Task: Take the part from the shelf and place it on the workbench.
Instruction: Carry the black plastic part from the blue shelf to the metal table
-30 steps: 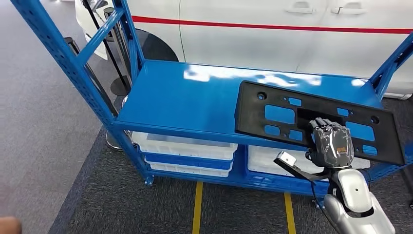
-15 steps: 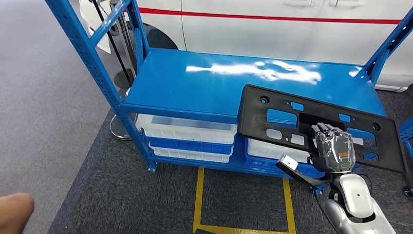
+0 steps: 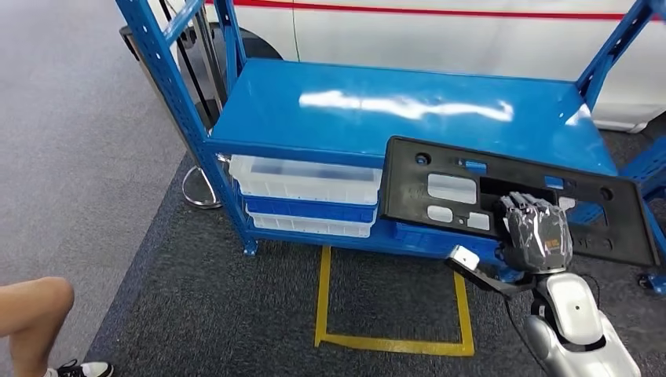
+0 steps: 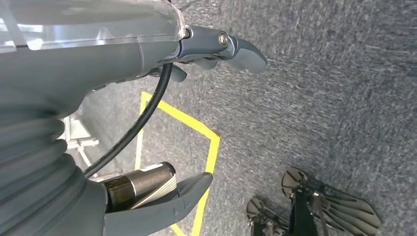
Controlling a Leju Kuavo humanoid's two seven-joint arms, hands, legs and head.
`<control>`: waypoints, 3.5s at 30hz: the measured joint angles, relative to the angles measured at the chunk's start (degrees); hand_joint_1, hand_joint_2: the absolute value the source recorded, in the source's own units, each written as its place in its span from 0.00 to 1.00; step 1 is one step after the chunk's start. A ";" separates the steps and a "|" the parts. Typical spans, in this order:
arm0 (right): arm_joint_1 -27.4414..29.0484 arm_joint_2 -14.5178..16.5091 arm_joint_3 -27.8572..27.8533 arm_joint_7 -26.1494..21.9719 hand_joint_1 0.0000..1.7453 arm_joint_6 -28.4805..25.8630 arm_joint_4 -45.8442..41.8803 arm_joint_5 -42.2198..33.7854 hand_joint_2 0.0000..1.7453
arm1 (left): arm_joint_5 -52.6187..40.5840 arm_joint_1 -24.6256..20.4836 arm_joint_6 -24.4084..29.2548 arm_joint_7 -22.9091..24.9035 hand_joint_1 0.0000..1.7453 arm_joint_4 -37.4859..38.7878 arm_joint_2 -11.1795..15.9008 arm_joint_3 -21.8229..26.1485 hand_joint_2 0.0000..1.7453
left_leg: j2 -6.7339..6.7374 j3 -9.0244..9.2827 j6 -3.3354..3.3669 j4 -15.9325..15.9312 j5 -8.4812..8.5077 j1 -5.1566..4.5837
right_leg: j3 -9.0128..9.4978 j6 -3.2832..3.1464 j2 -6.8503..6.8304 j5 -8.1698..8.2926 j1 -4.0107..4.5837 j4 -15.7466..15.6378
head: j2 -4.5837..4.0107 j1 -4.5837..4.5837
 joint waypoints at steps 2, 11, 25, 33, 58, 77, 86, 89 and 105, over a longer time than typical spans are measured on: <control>-0.16 0.01 -0.01 0.01 1.00 0.10 0.03 -0.07 1.00 | -0.04 0.10 -0.08 0.02 0.00 0.00 0.03 0.07 1.00 | -0.15 -0.63 -0.61 0.27 -0.10 0.04 | -0.98 -0.84 -0.15 1.08 -0.28 -0.14 | -0.01 0.08; -0.27 0.03 0.00 0.10 1.00 0.48 0.03 -0.61 1.00 | -0.26 0.11 -0.13 0.07 0.00 0.01 0.08 0.11 1.00 | -0.45 2.85 -1.83 10.63 -7.95 0.71 | -8.95 -1.66 -0.38 7.15 -0.44 0.75 | -0.01 -0.15; -1.44 -0.32 -0.03 0.13 1.00 3.51 0.48 -4.37 1.00 | -1.13 -0.03 -0.64 0.07 0.00 0.02 0.51 0.15 1.00 | 0.12 3.37 0.74 -2.03 -2.08 0.74 | -10.75 1.74 -0.16 1.09 -1.18 14.16 | -0.01 -0.35; -2.97 -0.31 -0.11 0.21 1.00 4.15 0.70 -4.99 1.00 | -1.74 0.25 -0.97 0.07 0.00 0.02 0.67 0.19 1.00 | -0.16 -1.34 -1.88 1.12 -0.43 0.85 | -3.53 -0.53 0.01 1.71 -1.17 1.65 | -0.01 -0.34; -2.92 -1.29 -2.63 0.47 1.00 4.10 0.92 -7.77 1.00 | -2.28 0.00 -1.07 0.68 0.00 -0.02 1.07 1.03 1.00 | 0.31 1.28 0.50 -0.71 -1.35 0.64 | -5.85 2.53 -0.07 2.07 -1.68 7.08 | -0.01 -0.34; -4.34 -2.17 -5.64 0.38 1.00 4.80 -0.16 -10.22 1.00 | -3.22 -0.16 -1.37 0.86 0.00 -0.09 2.03 1.18 1.00 | -0.30 12.04 1.28 -1.83 -10.56 -0.72 | -12.45 -0.80 -0.30 11.21 -0.63 1.14 | -0.01 -0.62; -4.45 -2.75 -5.80 0.35 1.00 5.15 -0.10 -10.28 1.00 | -3.33 0.04 -1.47 0.90 0.00 -0.09 1.93 1.19 1.00 | 0.31 4.16 2.11 -3.01 -2.04 -0.43 | -13.40 1.07 -0.12 1.22 -1.01 16.57 | -0.01 -0.64; -4.47 -2.92 -5.91 0.39 1.00 5.21 -0.17 -10.60 1.00 | -3.55 0.07 -1.47 0.91 0.00 -0.09 1.90 1.19 1.00 | 0.29 0.21 1.45 -0.64 -0.69 -0.37 | -5.56 1.35 -0.24 2.84 -1.14 9.43 | -0.01 -0.63; -2.90 -4.26 -7.59 0.44 1.00 7.22 -1.02 -14.29 1.00 | -4.86 0.72 -1.57 -0.13 0.00 -0.09 2.32 1.20 1.00 | -3.30 5.37 -0.40 3.58 -6.76 0.63 | -7.53 -0.49 2.45 5.42 -1.07 0.79 | -0.01 -0.73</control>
